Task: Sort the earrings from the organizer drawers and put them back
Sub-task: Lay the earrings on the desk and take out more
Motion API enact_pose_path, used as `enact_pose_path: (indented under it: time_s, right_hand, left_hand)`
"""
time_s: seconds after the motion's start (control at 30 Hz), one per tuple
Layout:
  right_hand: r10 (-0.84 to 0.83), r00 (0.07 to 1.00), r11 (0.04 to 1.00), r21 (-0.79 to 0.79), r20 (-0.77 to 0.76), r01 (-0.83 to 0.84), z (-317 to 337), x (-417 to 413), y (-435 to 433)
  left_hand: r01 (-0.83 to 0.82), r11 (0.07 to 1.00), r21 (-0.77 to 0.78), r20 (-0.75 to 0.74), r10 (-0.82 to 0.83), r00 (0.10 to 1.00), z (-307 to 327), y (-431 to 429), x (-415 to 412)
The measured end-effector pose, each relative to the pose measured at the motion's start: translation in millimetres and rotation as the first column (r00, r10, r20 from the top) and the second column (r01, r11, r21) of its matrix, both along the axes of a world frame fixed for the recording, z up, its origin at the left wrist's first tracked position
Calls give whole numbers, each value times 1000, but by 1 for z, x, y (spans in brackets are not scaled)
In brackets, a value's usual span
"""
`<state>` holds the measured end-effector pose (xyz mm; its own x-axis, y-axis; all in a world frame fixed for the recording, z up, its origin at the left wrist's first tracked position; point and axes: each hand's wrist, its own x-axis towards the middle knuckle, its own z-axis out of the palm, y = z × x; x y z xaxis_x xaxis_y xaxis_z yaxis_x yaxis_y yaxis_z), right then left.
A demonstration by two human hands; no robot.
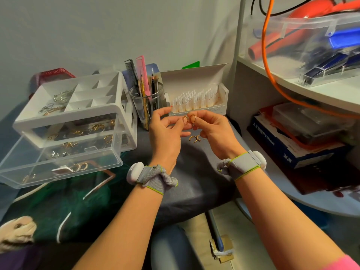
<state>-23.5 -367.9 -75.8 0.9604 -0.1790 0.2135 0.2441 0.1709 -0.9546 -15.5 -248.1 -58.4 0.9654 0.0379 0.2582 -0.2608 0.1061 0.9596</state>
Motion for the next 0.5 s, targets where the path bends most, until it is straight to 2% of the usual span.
enact_pose_path:
  time_s: [0.33,0.5]
  right_hand:
    - [18,999,998,56,-27,-16,-3,-3,-4]
    - [9,999,1000,25,-45,-8,-4,-3,-5]
  left_hand:
    - [5,1000,-10,-20,-5,1000,-2,-3,-1]
    - [2,1000,3,-20,-2,1000,-4,-4,-1]
